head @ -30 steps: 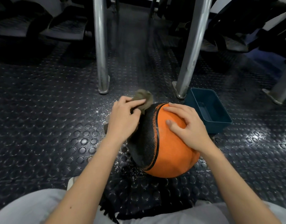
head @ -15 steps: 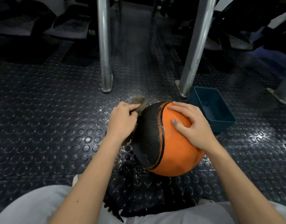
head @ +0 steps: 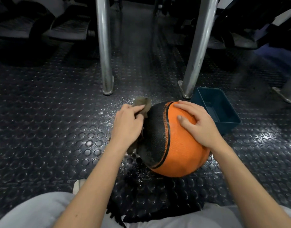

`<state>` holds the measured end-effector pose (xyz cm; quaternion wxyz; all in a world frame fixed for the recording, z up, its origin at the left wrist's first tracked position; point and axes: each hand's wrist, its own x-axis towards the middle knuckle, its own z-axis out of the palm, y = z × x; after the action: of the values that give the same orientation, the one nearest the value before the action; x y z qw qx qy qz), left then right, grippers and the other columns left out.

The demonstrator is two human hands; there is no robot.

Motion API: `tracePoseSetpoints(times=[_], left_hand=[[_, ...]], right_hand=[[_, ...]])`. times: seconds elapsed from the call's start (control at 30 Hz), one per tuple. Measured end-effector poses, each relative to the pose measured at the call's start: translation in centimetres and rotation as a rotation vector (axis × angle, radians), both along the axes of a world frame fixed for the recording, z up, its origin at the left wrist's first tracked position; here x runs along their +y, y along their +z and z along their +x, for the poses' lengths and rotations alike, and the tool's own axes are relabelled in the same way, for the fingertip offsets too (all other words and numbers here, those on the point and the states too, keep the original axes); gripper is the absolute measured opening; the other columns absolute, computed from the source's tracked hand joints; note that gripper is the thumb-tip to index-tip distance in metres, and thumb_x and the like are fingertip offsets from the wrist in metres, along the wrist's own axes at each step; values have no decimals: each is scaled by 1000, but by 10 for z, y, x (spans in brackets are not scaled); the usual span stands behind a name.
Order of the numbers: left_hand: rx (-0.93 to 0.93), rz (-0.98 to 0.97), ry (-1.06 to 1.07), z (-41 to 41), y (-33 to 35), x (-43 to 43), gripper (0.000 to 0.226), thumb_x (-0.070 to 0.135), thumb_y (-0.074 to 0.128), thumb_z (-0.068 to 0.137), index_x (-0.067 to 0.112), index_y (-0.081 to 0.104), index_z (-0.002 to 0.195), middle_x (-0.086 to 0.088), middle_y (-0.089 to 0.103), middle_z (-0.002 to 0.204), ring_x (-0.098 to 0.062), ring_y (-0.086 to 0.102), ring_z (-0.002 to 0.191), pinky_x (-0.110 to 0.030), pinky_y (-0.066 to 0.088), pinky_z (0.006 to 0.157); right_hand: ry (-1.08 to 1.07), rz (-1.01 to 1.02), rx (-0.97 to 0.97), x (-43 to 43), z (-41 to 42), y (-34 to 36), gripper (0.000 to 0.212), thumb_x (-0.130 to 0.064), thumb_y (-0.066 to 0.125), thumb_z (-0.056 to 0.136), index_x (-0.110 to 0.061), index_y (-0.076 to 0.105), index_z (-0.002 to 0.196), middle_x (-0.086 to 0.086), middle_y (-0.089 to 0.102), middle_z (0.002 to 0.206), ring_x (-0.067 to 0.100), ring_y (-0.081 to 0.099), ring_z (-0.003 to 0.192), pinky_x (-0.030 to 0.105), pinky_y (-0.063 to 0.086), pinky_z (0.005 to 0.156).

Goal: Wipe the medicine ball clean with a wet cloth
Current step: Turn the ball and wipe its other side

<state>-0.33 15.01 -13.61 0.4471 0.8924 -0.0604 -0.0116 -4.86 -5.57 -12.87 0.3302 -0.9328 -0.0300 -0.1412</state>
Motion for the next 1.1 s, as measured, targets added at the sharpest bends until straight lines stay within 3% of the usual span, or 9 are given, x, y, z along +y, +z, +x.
tracePoseSetpoints(times=[0.07,0.17,0.3,0.43,0.57,0.67,0.8,1.0,1.1], left_hand=[[-111,-61,-75,-10,16,-12,38,15,48,93,29,59,126,5,48,116,-17,43,113,-32,34,101],[-172,74,-251,-30,22,-26,40,21,46,94,35,54,130,9,43,122,-14,36,112,-33,33,101],[-16,-27,-98,-9,4,-14,39,19,45,95,31,55,130,7,49,114,-16,43,111,-36,40,98],[160,-173,-84,12,-12,1,37,9,47,92,25,64,121,-3,68,100,-16,57,68,-32,46,63],[245,38,-29,12,-32,9,34,12,47,94,19,64,122,-5,64,118,-19,58,86,-25,43,74],[207,5,-2,12,-25,7,35,13,46,94,21,63,123,-3,65,117,-19,60,88,-24,43,78],[76,-129,-67,3,-7,-9,39,18,45,92,27,59,127,3,55,113,-19,51,109,-33,39,100],[-120,-14,-249,-32,8,-29,41,19,44,95,30,52,133,9,41,113,-12,34,110,-27,34,93],[-182,61,-367,-43,9,-34,41,20,42,96,33,52,133,10,39,115,-12,33,107,-27,37,91]], right_hand=[[-17,-4,7,-1,1,-1,43,-62,41,78,-50,51,117,-24,47,130,4,39,127,27,27,105],[-32,14,19,0,3,1,46,-59,48,82,-42,53,124,-20,45,135,2,36,130,23,25,107],[-32,1,60,1,5,4,41,-47,52,88,-38,53,127,-15,44,141,6,32,135,24,22,109],[-40,52,25,4,4,4,43,-50,57,87,-35,53,128,-14,47,139,8,40,130,39,30,111],[-115,-13,-92,6,1,3,33,-58,50,82,-41,59,109,-20,52,120,4,43,115,46,30,105],[-205,-99,-148,11,-1,7,21,-43,56,90,-31,67,102,-15,55,108,6,43,104,41,29,98],[-206,-140,-6,7,1,7,37,-41,48,94,-25,58,127,-8,52,132,15,44,124,42,33,105],[-207,-41,-4,-5,9,-4,39,-32,41,100,-17,50,135,2,45,142,17,38,132,39,28,111],[-227,40,1,-12,10,-4,37,-26,42,100,-15,52,134,1,47,140,13,39,130,22,25,106]])
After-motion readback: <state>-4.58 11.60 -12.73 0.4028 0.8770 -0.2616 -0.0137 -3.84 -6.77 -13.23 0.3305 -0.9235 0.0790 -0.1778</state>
